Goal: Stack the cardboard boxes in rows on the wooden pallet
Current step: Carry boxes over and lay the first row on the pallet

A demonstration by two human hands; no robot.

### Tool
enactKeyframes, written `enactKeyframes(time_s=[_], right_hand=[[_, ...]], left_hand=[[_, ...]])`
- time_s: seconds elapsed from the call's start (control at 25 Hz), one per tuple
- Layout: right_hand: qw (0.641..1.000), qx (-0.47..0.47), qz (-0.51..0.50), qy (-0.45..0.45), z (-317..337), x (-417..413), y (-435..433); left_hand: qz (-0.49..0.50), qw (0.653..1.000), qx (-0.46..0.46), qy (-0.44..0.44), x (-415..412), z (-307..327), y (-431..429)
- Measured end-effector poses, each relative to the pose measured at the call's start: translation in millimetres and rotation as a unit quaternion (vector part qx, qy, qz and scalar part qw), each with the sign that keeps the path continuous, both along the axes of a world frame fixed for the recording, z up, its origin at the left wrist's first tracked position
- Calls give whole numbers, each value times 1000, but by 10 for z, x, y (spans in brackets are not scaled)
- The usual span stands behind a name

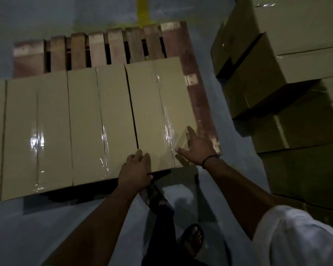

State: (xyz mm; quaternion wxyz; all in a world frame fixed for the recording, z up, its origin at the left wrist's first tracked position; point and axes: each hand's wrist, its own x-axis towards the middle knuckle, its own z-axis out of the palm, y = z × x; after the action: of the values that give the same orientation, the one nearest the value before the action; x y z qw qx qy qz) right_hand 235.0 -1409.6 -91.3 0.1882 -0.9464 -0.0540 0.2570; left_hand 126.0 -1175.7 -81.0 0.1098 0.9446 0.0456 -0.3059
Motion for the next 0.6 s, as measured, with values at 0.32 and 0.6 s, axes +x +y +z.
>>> enactKeyframes(time_s=[0.32, 0.6], right_hand=[[994, 56, -94, -20, 1620, -793, -565], [979, 101, -141, -104, 2682, -1388, -1410]], left_hand=[[54, 989, -125, -54, -482, 1542, -785], [9, 933, -281, -225, -735, 2728, -1648]])
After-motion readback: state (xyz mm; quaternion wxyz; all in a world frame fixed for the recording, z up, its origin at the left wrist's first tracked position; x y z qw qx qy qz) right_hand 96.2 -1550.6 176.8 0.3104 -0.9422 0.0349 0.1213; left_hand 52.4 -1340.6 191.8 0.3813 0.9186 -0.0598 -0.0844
